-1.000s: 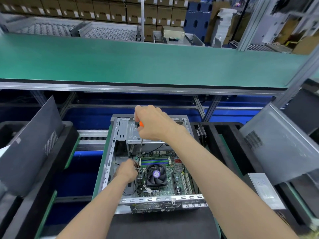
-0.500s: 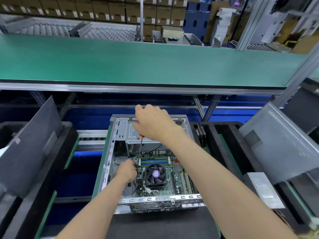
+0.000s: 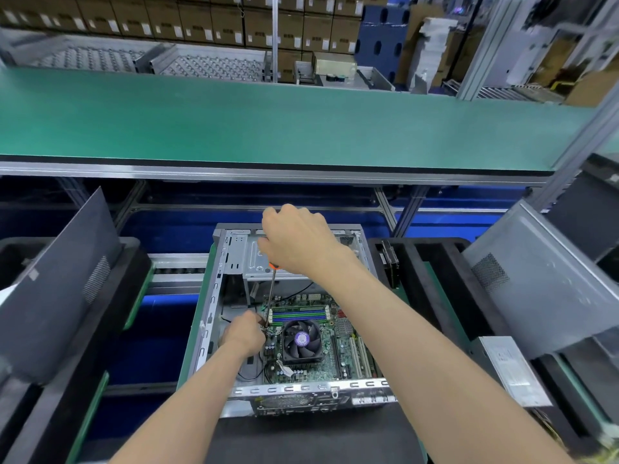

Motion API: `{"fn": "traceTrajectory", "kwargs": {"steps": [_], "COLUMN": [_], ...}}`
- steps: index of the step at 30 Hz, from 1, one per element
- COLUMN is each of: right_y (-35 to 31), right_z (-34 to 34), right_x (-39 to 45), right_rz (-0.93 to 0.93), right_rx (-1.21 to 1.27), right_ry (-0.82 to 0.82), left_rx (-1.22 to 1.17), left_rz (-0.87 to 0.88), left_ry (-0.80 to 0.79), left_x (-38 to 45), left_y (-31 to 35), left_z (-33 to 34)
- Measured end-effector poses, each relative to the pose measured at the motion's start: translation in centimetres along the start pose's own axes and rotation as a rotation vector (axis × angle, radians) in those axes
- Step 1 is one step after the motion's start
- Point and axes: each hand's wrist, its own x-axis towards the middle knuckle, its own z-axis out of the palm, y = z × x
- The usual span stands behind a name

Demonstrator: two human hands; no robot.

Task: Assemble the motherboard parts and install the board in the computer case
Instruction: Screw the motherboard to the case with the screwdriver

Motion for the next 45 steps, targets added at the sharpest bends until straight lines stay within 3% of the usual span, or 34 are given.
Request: {"fn": "traceTrajectory", "kwargs": {"steps": [3, 10, 17, 24, 31, 39, 45], "right_y": [0.1, 0.4, 0.0, 0.4, 0.0, 0.5, -0.2], "right_z": [0.0, -0.6, 0.2, -0.7, 0.1, -0.7, 0.0], "right_x": [-0.1, -0.6, -0.1, -0.8, 0.0, -0.6, -0.1], "right_rz": [-0.006, -0.086, -0.009, -0.068, 0.007, -0.065, -0.006], "right_rx": [-0.040, 0.247, -0.040, 0.237, -0.030, 0.214, 0.008], "right_ry": [0.005, -0.087, 0.021, -0.100, 0.029, -0.078, 0.008], "left_rx": [0.003, 0.015, 0.015, 0.018, 0.020, 0.011, 0.003], "left_rz": [0.000, 0.005, 0.003, 0.028, 0.025, 0.016, 0.008], "left_ry": [0.002, 0.005, 0.004, 0.002, 0.002, 0.004, -0.007], "left_x": [0.0, 0.1, 0.0, -0.1, -0.1, -0.2, -0.5], "left_y": [0.0, 0.0, 0.0, 0.0, 0.0, 0.0, 0.1], "left_z": [0.1, 0.1, 0.2, 0.0, 0.2, 0.1, 0.0]}}
